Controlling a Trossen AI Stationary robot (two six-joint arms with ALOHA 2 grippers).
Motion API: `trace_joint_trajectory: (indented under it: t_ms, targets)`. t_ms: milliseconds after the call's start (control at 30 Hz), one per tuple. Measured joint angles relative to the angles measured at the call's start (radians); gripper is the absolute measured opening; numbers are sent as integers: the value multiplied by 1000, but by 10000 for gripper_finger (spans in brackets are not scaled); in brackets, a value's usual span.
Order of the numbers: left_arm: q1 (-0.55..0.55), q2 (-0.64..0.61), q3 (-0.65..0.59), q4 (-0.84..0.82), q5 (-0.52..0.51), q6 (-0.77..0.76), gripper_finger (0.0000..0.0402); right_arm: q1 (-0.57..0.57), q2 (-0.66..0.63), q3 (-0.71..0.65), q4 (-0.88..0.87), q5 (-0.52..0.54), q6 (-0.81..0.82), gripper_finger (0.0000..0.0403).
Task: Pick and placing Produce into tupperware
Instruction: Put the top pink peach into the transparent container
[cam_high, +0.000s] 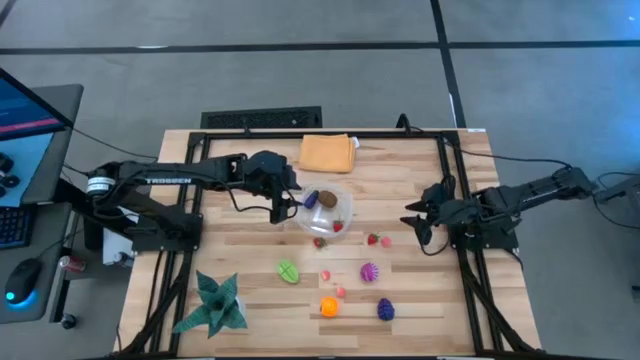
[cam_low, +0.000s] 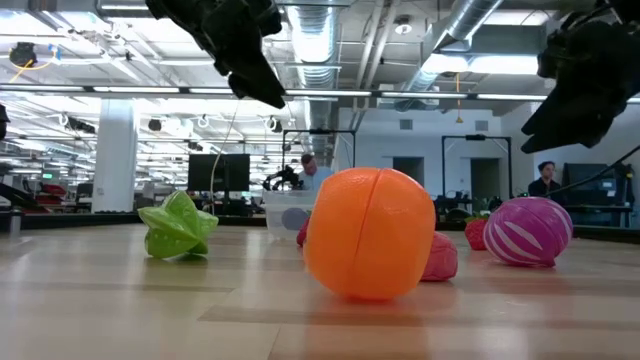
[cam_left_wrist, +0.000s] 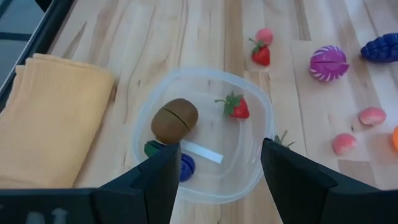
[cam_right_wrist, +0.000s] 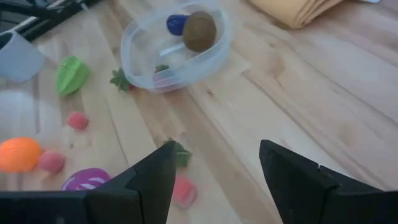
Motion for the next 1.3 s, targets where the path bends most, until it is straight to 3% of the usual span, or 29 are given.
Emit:
trace_joint_trajectory:
  t_ms: [267, 567, 1300]
  targets:
    - [0, -26, -1, -19, -6, -24, 213, 141, 29, -10, -76, 115, 94, 255]
    - [0, -29, -1, -30, -23, -46, 213, 283, 151, -61, 21, 168, 202, 255]
    - [-9, -29, -1, -73, 3, -71, 212, 333, 554, -61, 333, 159, 211, 255]
